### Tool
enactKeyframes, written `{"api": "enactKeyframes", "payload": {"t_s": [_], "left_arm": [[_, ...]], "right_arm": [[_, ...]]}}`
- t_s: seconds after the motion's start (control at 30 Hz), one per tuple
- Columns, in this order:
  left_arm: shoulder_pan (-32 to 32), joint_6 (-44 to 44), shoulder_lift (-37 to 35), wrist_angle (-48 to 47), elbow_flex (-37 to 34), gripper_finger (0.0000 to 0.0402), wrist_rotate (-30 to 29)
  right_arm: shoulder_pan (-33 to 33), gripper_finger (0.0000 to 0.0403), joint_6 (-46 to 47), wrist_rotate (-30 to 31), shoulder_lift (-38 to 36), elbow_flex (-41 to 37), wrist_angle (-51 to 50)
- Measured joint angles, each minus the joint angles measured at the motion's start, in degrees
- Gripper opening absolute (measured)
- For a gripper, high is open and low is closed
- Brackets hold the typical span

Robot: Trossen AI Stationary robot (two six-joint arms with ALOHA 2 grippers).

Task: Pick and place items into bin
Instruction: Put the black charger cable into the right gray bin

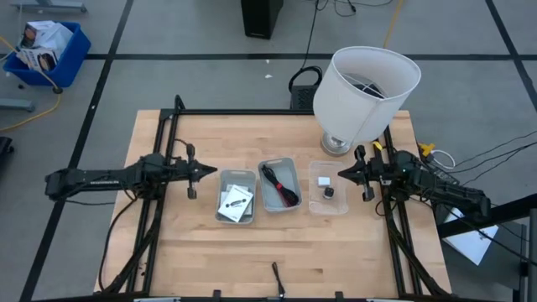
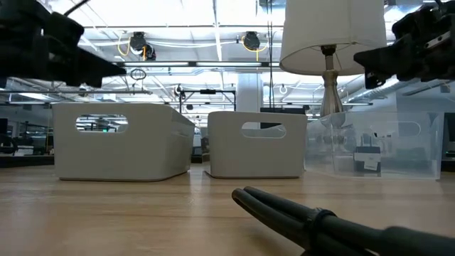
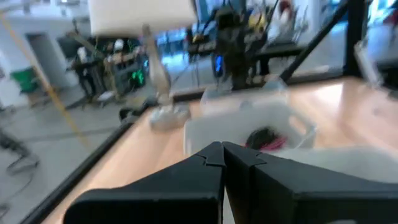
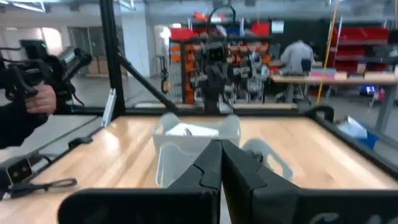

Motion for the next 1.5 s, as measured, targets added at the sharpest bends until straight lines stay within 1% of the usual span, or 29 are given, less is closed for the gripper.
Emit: {"api": "enactKeyframes", "payload": {"t_s": [0.07,0.2,0.27,0.4,0.5,0.63,0.73,0.9,1.0,1.1,1.5], "left_arm": [[-0.32,-0.64,-0.02,2.4,0.0,0.0001,0.17],[-1.33,0.2,0.02,2.52,0.02,0.0001,-4.35],[-1.81,0.99,0.02,2.31,0.02,0.0001,-5.13],[-3.44,2.07,0.0,2.45,0.02,0.0001,-4.21],[-4.56,3.31,0.0,2.41,0.02,0.0001,-4.21],[-5.14,3.31,0.02,2.21,0.02,0.0001,-4.23],[-5.39,3.1,0.02,2.17,0.02,0.0004,-4.28],[-5.39,3.05,0.02,2.17,0.02,0.0025,-4.43],[-5.39,1.72,0.02,2.18,0.02,0.003,-4.45],[-5.39,0.44,0.02,2.19,0.02,0.0028,-4.45],[-5.39,0.4,0.02,2.19,0.02,0.0004,-4.45]], "right_arm": [[0.02,0.0,0.11,-0.07,-0.01,0.0,1.73],[0.02,0.0,-0.56,0.27,0.0,-0.02,2.02],[0.02,0.0,-0.76,0.58,0.0,-0.02,2.5],[0.02,0.0,-0.88,3.07,0.0,-0.02,3.54],[0.02,0.0,-0.5,3.62,0.02,-0.07,3.55],[0.04,0.0,0.53,6.59,0.02,-0.07,2.14],[0.04,0.0,0.18,6.54,0.07,-0.07,1.48],[0.04,0.0,0.04,6.52,0.05,-0.07,1.83],[0.04,0.0,0.05,6.34,0.05,-0.07,1.68],[0.07,0.0,0.42,6.3,0.07,-0.07,1.43],[0.07,0.0,1.88,6.28,0.04,-0.07,2.84]]}}
